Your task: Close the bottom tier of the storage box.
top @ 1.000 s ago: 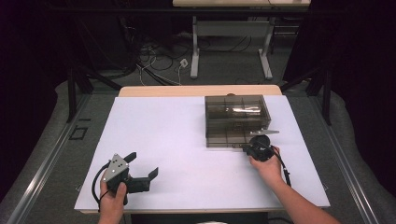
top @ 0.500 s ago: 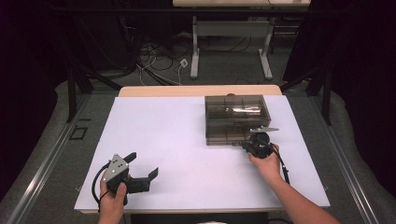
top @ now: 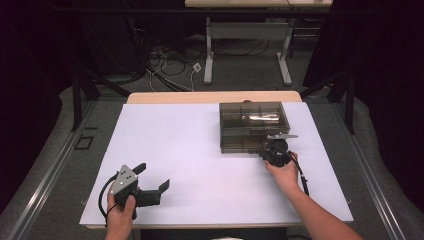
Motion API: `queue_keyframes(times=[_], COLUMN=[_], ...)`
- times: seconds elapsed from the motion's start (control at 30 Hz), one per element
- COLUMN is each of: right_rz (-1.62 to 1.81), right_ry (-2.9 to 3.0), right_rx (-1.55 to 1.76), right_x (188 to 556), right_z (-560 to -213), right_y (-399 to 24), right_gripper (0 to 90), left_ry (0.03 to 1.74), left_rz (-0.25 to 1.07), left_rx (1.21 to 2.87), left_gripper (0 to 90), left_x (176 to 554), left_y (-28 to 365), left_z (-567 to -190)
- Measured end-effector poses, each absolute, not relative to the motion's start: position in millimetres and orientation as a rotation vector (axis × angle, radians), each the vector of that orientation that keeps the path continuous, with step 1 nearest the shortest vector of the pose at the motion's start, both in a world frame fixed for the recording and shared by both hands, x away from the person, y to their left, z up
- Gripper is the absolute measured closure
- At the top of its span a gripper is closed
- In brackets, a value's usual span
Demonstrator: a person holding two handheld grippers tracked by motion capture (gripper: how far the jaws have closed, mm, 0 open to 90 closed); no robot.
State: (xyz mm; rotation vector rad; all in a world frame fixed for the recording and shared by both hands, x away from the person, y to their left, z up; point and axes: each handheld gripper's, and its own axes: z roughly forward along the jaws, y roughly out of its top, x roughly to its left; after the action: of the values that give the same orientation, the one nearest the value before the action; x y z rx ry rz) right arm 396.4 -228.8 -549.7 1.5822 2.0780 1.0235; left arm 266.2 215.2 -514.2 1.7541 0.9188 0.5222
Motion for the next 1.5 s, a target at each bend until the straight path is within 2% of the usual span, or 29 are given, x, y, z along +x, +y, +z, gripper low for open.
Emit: queue_keyframes(times=[1.5], right_rz=[1.108], right_ry=[1.935], right_rx=[1.585], right_x=[413], right_z=[-561], right_y=[-228], right_gripper=[89.7], left_ry=[0.927], left_rz=[0.534], left_rx=[1.752], left_gripper=[0.4], left_x=[267], left_y=[214], left_z=[-515])
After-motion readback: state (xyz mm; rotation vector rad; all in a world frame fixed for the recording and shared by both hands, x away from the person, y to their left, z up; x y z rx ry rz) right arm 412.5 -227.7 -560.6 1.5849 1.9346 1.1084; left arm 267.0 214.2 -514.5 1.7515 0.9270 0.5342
